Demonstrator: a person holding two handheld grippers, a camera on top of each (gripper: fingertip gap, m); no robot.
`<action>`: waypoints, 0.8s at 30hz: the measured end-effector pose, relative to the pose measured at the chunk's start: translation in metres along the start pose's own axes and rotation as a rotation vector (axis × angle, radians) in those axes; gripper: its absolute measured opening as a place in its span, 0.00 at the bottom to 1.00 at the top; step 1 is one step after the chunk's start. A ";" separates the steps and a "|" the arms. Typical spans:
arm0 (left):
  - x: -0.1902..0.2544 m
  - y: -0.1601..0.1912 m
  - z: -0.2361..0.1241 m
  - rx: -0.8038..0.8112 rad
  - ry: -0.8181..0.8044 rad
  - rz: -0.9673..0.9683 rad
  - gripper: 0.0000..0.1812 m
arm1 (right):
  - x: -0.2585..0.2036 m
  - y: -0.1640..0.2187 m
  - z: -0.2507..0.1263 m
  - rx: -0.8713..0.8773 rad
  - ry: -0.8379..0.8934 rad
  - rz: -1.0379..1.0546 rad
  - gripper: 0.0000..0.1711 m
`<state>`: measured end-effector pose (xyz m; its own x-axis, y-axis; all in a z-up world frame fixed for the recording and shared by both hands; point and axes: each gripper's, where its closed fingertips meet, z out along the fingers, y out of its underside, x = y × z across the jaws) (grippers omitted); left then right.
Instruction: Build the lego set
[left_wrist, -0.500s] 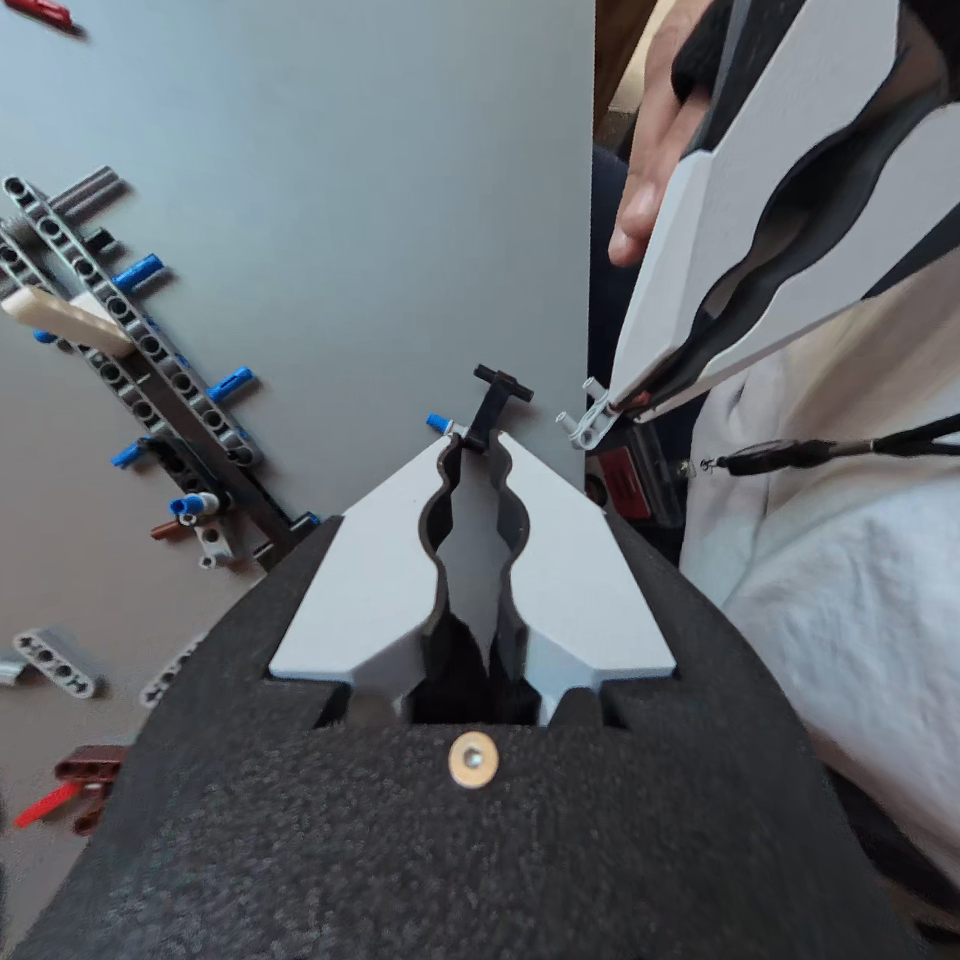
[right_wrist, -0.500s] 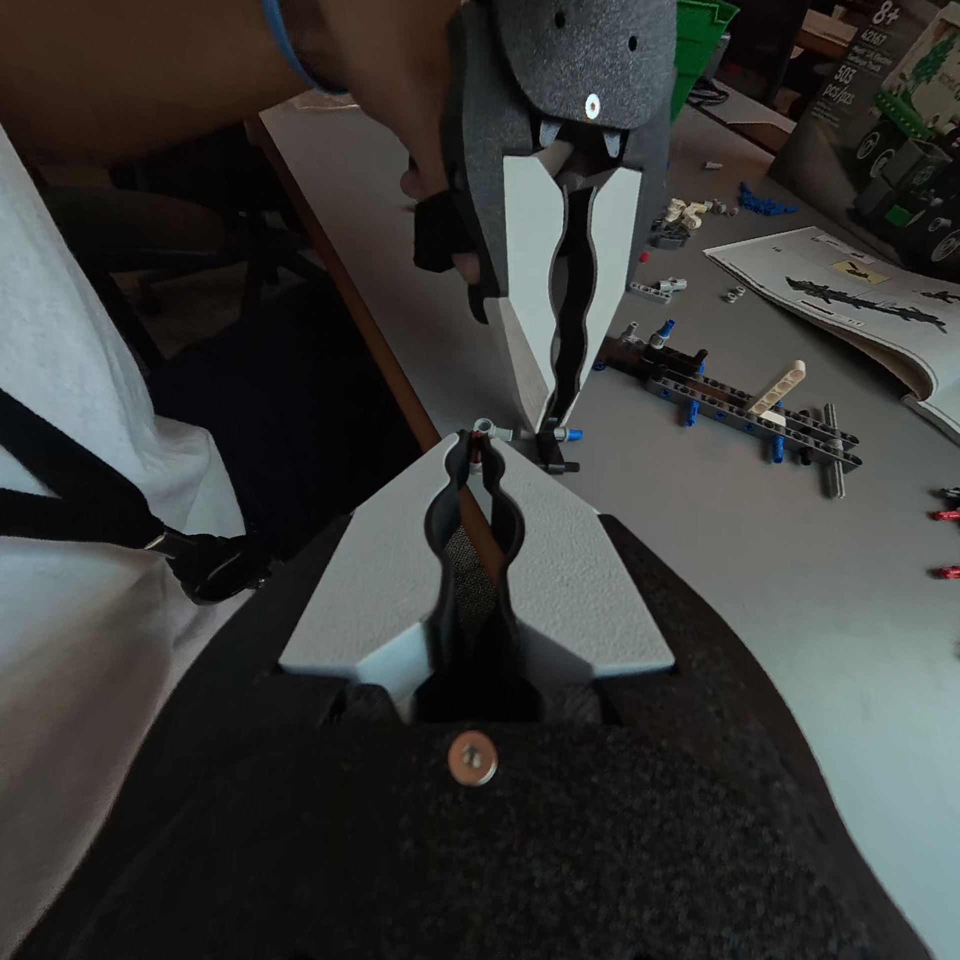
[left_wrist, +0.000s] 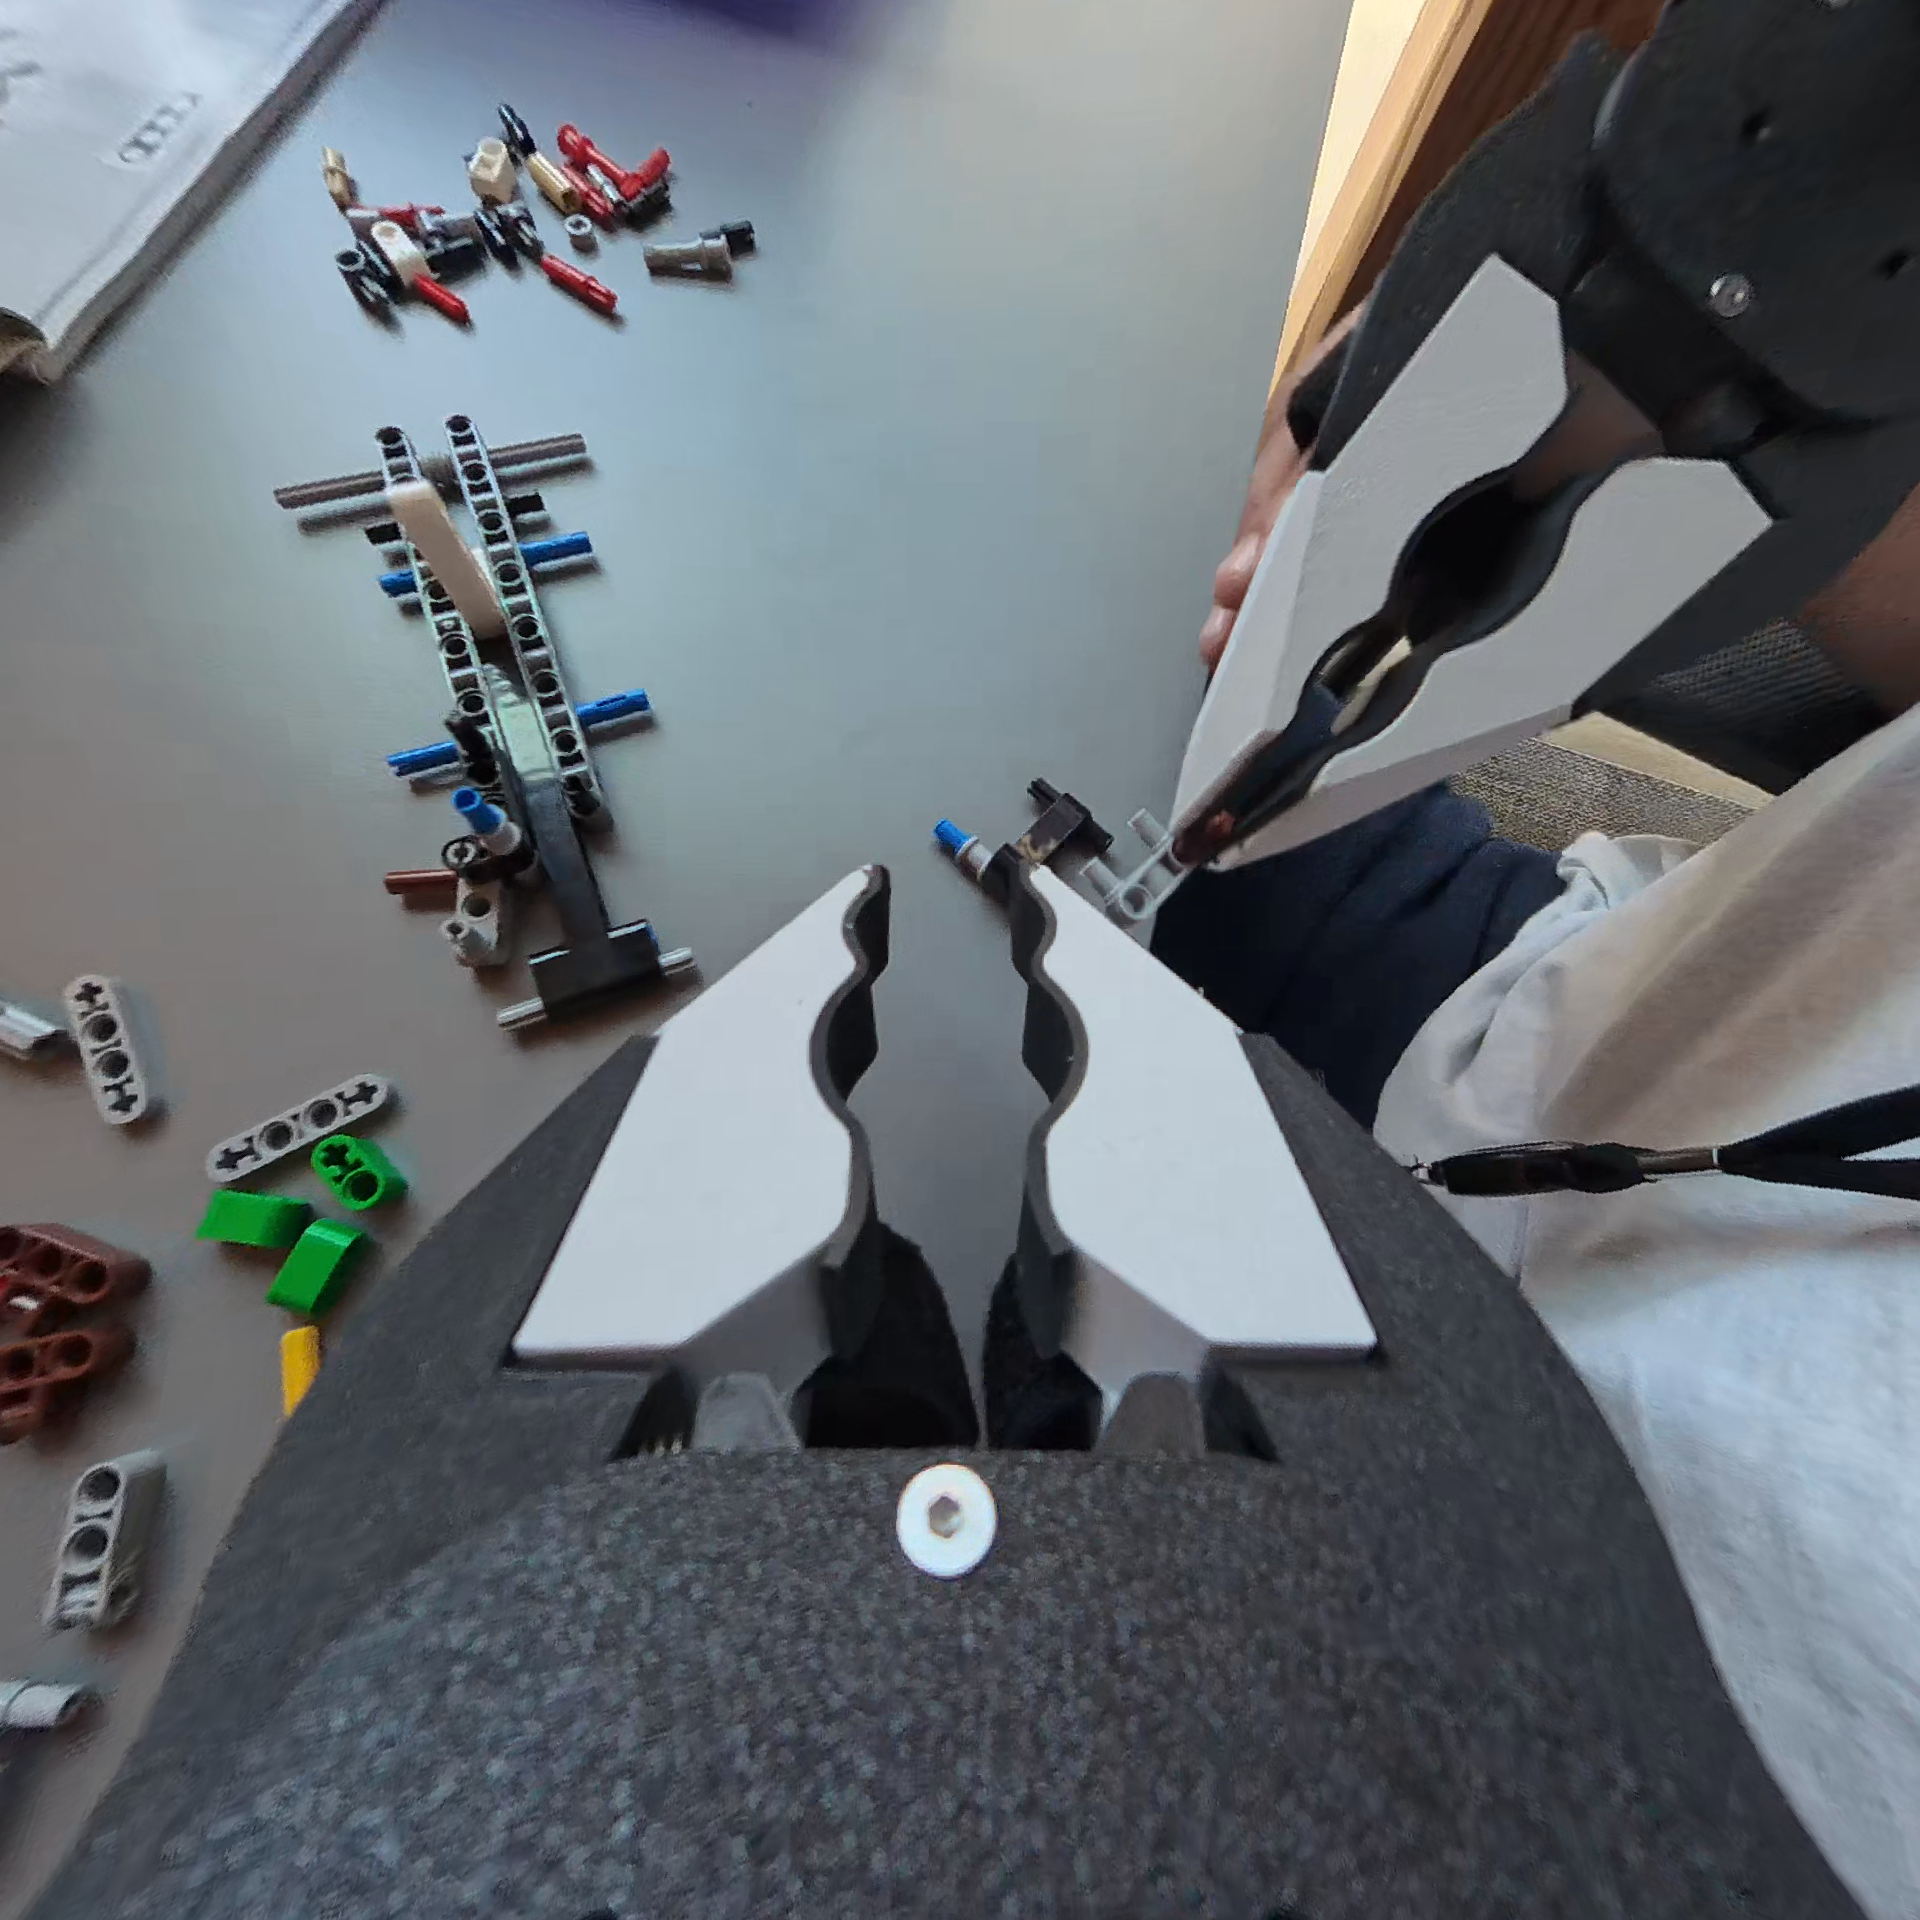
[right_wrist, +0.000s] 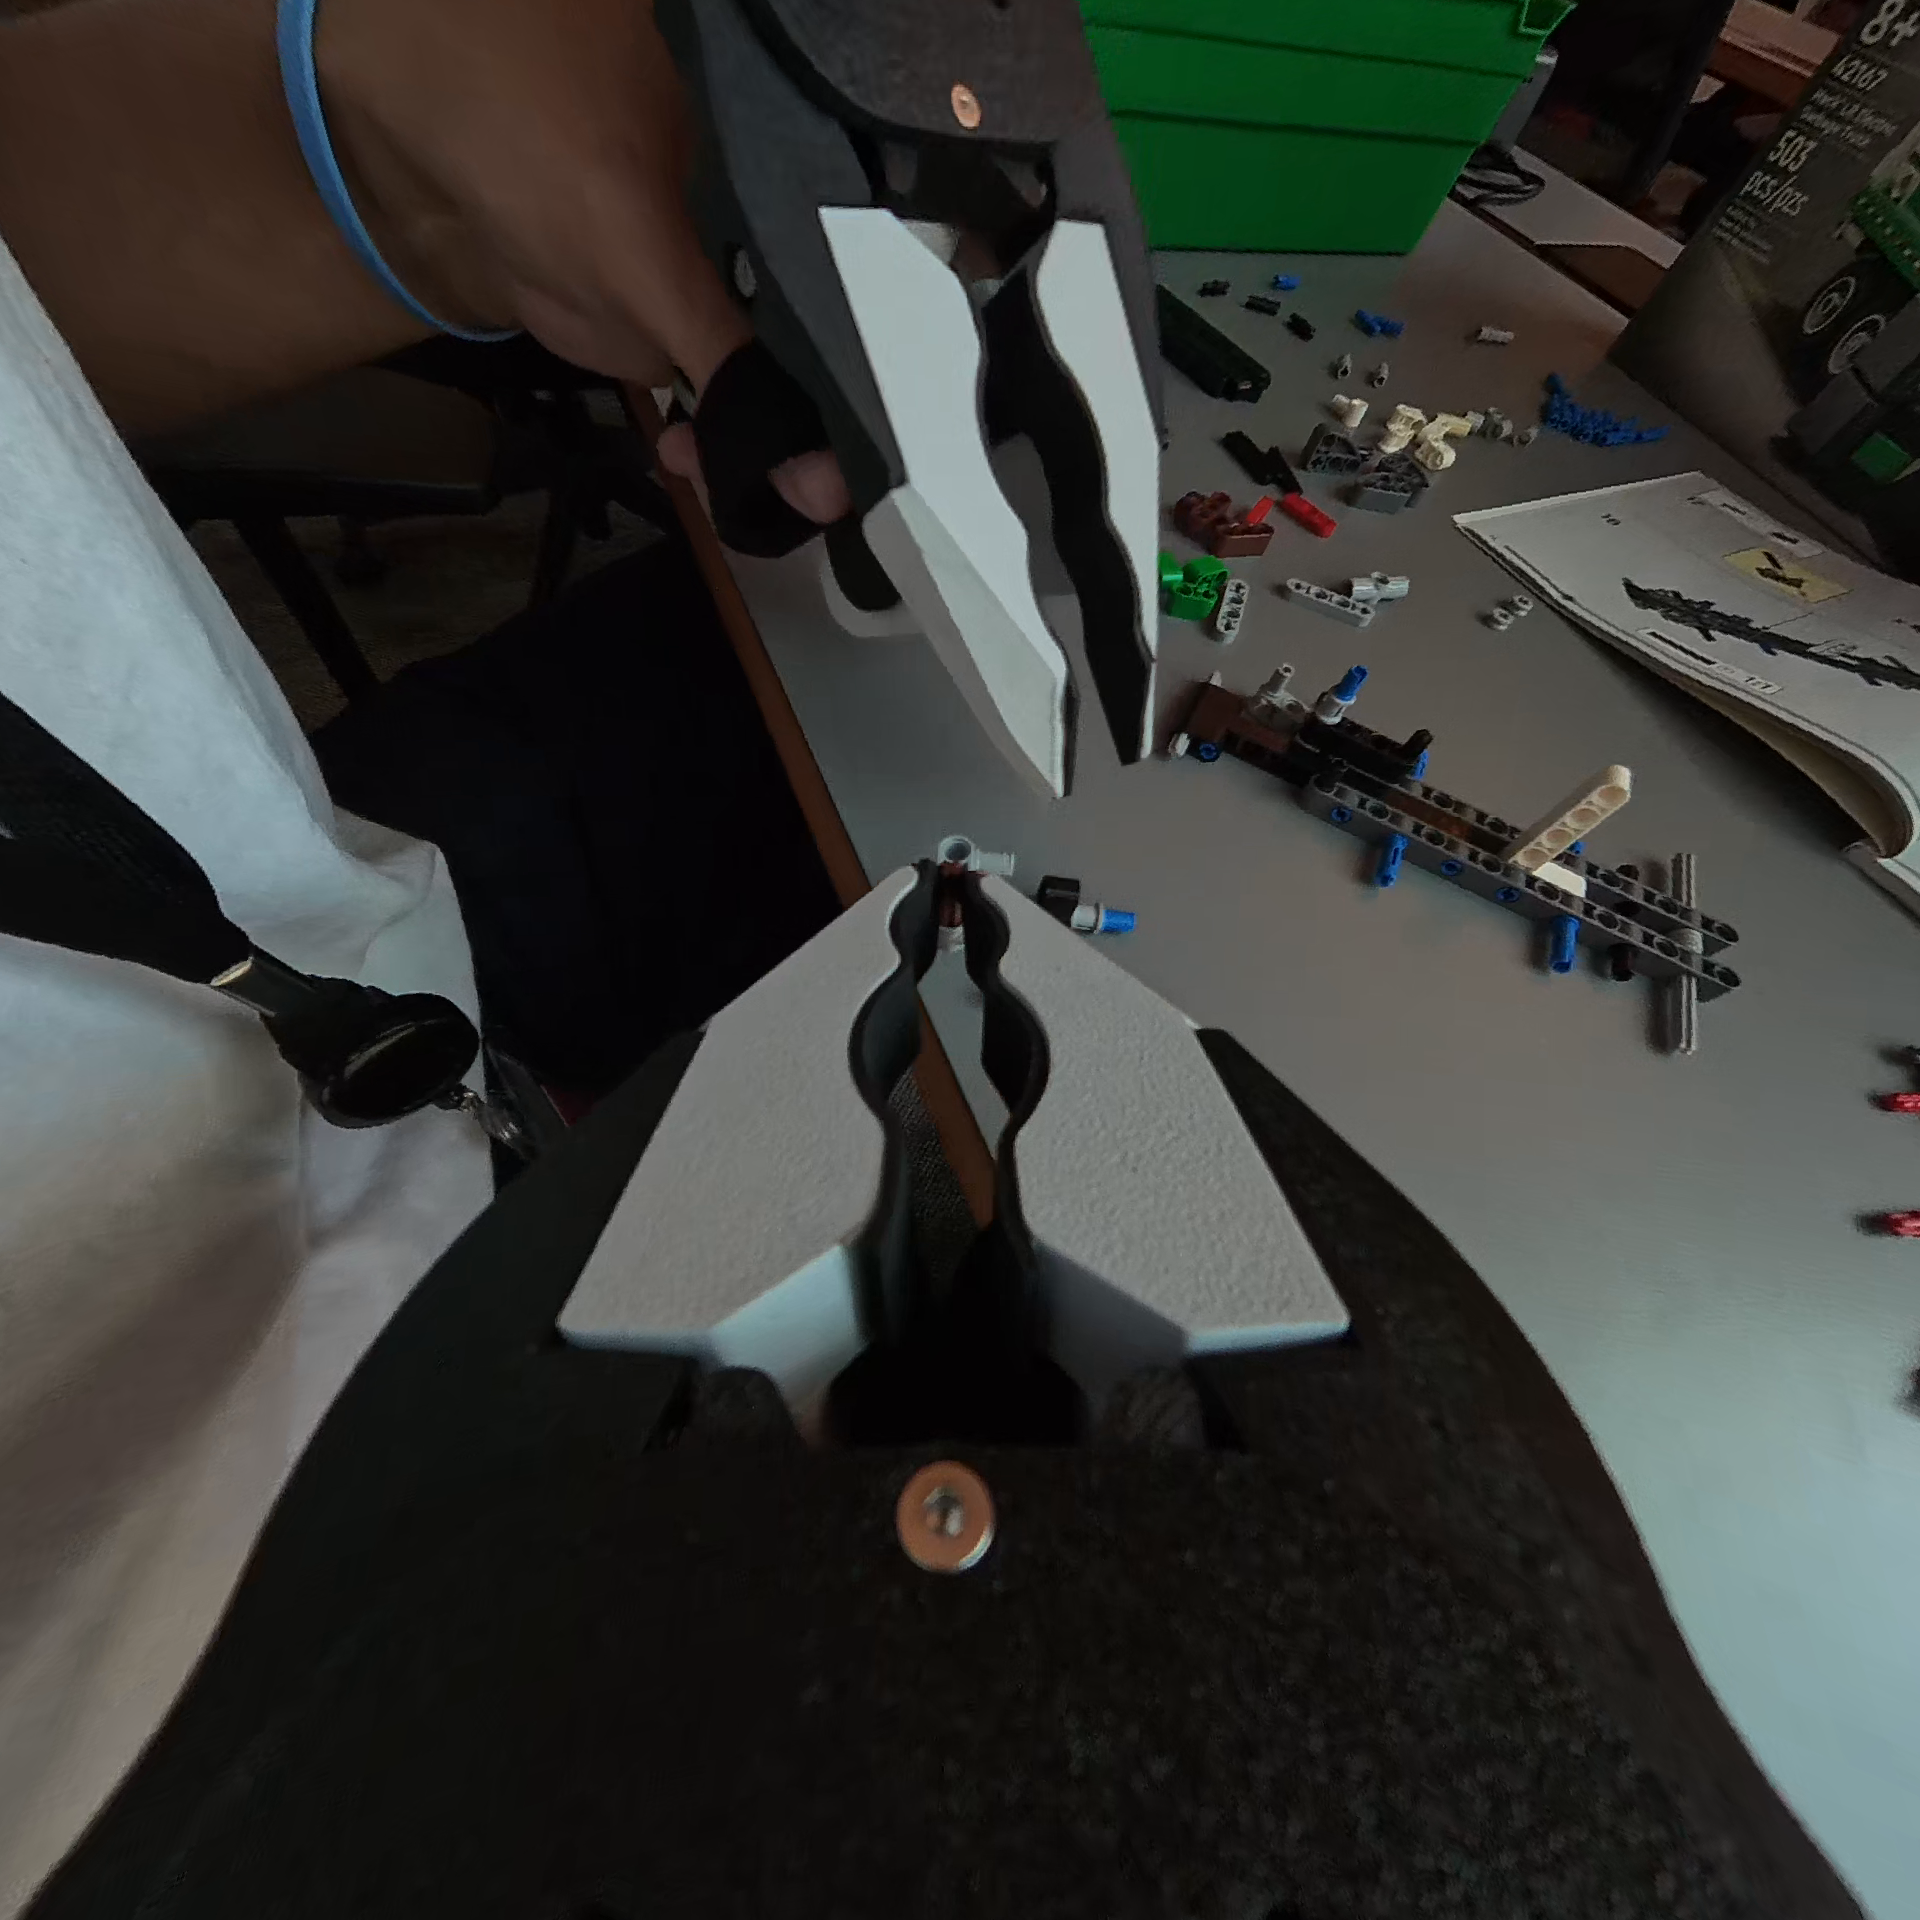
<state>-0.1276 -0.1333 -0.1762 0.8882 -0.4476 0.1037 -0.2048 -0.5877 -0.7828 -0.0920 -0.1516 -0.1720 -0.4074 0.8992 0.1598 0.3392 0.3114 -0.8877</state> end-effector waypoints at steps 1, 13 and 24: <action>0.002 0.003 -0.002 0.009 0.003 0.026 0.12 | 0.001 -0.001 0.000 0.005 -0.003 0.007 0.00; 0.023 0.023 -0.008 0.022 0.083 0.237 0.15 | -0.002 -0.006 0.018 0.020 0.030 -0.058 0.00; 0.021 0.025 0.007 -0.077 0.111 0.298 0.21 | 0.017 0.008 0.020 -0.077 0.094 0.136 0.00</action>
<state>-0.1113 -0.1532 -0.1979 0.7354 -0.6755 -0.0535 -0.4830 -0.4671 -0.7406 -0.1133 -0.1397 -0.1851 -0.2733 0.9583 0.0838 0.4512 0.2047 -0.8686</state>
